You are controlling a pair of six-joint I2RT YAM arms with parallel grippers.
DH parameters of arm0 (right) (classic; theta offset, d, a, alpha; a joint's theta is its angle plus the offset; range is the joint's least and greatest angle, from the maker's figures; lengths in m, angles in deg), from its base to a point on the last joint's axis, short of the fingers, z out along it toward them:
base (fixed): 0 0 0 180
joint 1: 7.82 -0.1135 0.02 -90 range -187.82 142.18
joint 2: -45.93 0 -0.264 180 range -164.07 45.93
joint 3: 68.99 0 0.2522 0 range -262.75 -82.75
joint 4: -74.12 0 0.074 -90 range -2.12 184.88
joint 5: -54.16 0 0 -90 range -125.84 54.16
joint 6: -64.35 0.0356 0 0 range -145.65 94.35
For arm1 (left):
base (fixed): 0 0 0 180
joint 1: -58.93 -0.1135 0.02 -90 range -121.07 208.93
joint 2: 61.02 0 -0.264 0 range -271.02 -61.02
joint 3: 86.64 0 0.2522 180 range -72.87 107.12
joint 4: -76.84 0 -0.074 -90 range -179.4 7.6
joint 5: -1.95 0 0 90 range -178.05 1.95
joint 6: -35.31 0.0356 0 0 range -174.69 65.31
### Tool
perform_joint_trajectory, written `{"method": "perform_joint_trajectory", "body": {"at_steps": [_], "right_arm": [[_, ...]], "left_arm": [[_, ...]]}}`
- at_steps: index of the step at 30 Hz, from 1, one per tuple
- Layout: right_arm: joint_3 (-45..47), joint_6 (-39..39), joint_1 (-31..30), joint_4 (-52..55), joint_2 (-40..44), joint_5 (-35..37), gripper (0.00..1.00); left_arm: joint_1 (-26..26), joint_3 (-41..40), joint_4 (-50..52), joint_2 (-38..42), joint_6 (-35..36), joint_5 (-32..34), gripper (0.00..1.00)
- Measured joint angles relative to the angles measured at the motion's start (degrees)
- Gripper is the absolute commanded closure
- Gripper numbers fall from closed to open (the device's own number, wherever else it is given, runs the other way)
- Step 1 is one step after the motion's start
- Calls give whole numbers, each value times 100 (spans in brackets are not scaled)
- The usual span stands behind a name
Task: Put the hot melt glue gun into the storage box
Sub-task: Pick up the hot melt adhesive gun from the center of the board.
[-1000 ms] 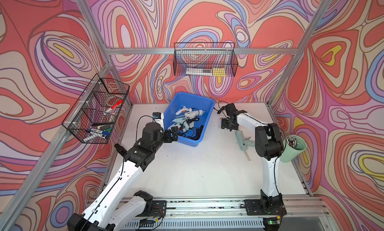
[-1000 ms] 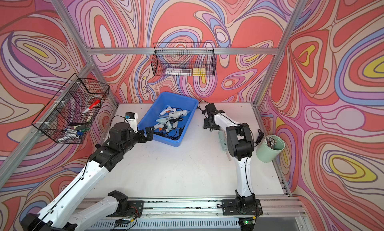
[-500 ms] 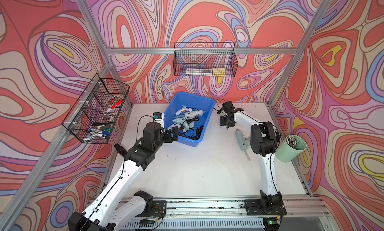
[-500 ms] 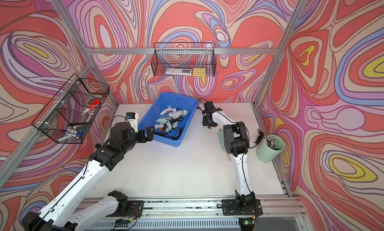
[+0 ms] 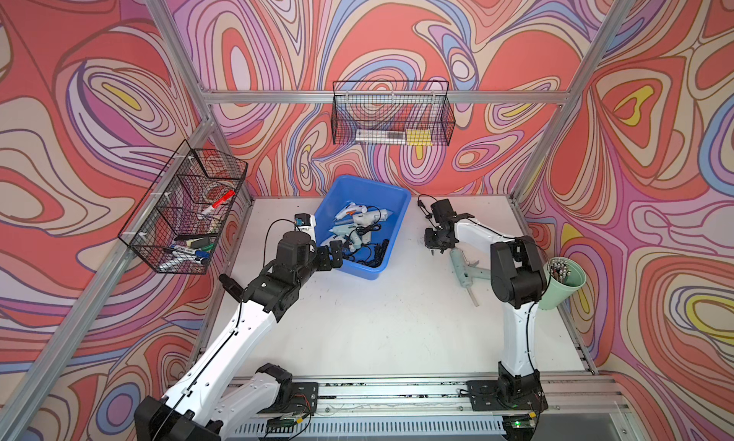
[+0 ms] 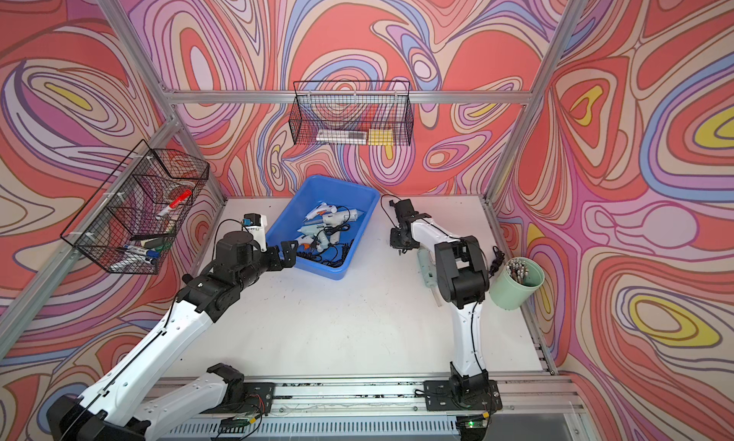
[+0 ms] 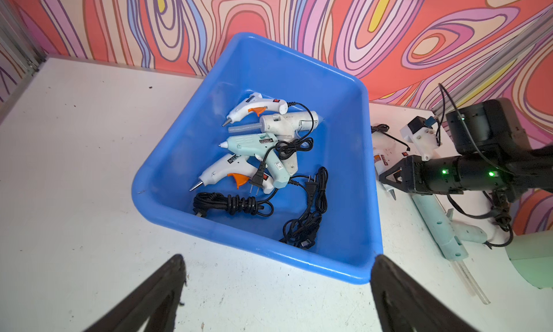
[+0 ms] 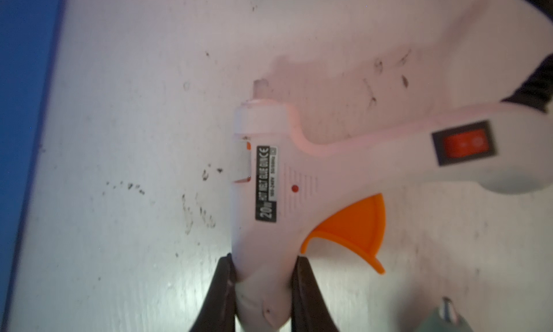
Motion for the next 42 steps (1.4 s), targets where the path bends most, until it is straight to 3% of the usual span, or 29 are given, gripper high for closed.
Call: {"method": "perform_joint_trajectory", "body": {"at_steps": [11,19,31,42], "right_arm": [[1373,-463,-98,-957,2039,-323,100],[1886,-717,-317,-1333,2889,-774,100],[2341,-999,-605,-1652,3713,-1351,100],[2389,-1078,-1086,-1808,3954,-1495,100]], "left_arm": [[332,695,-229,-1335,-474,-678,1],[883,1840,-328,-2544,-671,-990,1],[1003,2498,-1128,-3547,-1399,-2234,1],[1082,2811,-1954,-4201,-2151,-3239,25]]}}
